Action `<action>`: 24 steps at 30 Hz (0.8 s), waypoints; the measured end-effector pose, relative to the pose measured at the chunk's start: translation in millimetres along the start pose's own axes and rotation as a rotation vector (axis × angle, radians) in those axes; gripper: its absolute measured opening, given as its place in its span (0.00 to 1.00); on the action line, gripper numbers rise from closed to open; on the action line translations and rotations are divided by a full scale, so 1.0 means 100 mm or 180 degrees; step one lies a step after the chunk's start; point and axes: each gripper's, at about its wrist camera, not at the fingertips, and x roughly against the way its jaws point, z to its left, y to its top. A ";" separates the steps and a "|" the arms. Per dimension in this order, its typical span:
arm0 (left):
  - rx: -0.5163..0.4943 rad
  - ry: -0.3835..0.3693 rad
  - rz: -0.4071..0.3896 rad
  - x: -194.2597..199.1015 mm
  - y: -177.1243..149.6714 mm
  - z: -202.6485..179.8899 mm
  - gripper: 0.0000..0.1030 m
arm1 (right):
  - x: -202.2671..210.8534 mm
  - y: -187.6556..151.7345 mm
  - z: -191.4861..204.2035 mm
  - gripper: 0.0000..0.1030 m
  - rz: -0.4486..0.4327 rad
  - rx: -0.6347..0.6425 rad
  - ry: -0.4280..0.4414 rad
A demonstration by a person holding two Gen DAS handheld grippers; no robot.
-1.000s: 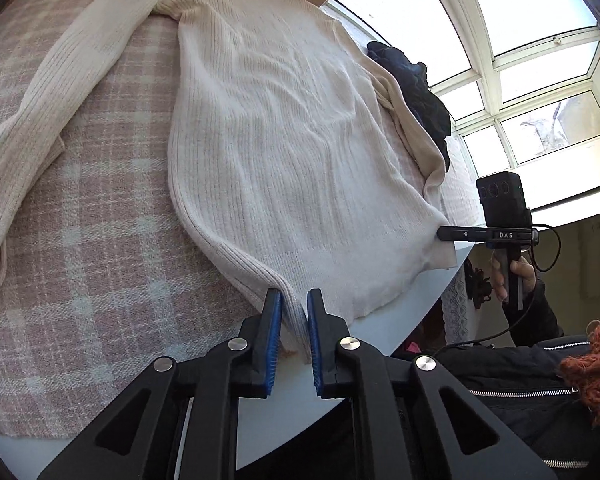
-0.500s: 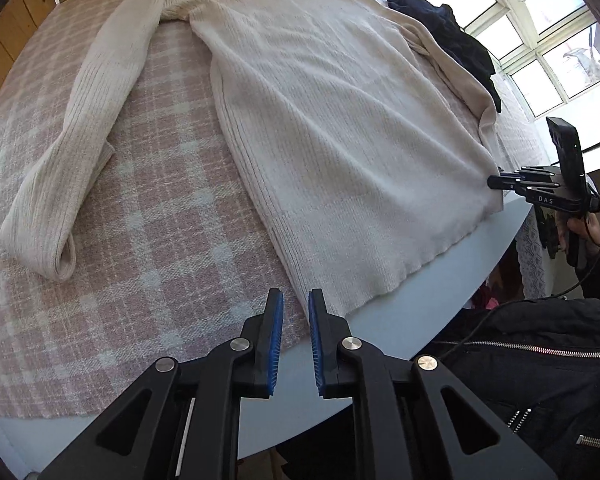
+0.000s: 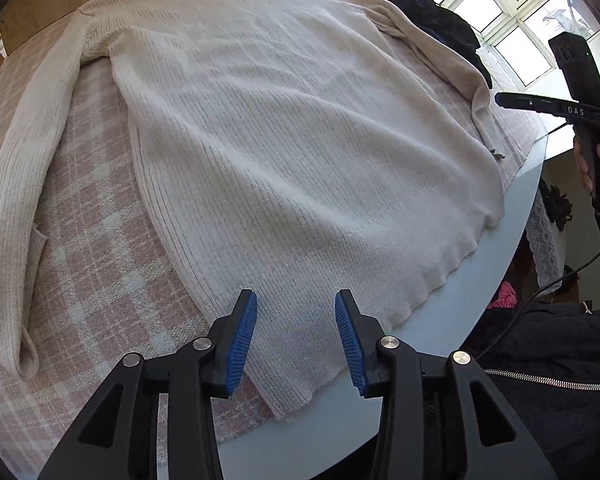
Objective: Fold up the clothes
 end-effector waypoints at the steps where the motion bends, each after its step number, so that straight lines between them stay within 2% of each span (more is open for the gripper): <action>1: 0.0023 -0.0018 -0.0016 0.01 -0.01 0.00 0.38 | -0.05 0.17 -0.01 0.32 -0.0001 0.0002 0.0003; 4: 0.0097 -0.0042 -0.0010 0.01 -0.01 0.02 0.38 | -0.32 0.68 -0.15 0.39 -0.0037 -0.0060 0.0060; 6: 0.0081 0.0018 0.0002 0.00 0.00 -0.02 0.38 | -0.56 1.00 -0.28 0.39 -0.0010 -0.0176 0.0063; 9: 0.0102 0.0056 0.0007 -0.02 0.01 -0.04 0.38 | -0.87 1.32 -0.49 0.39 0.0070 -0.0508 0.0269; 12: 0.0162 0.0044 0.0000 -0.02 0.01 -0.03 0.38 | -1.07 1.48 -0.61 0.39 0.0170 -0.0660 0.0202; 19: 0.0245 0.0023 -0.0009 -0.01 0.01 0.00 0.38 | -1.16 1.60 -0.53 0.39 0.0211 -0.0390 0.0114; 20: 0.0253 0.0020 -0.0008 -0.01 0.01 0.00 0.38 | -1.17 1.61 -0.52 0.33 0.0217 -0.0351 0.0101; 21: 0.0254 0.0023 -0.0004 -0.01 0.01 0.00 0.38 | -1.18 1.63 -0.51 0.09 0.0223 -0.0312 0.0088; 24: 0.0243 0.0038 0.0009 -0.02 0.02 -0.01 0.38 | -1.21 1.68 -0.48 0.07 0.0240 -0.0196 0.0051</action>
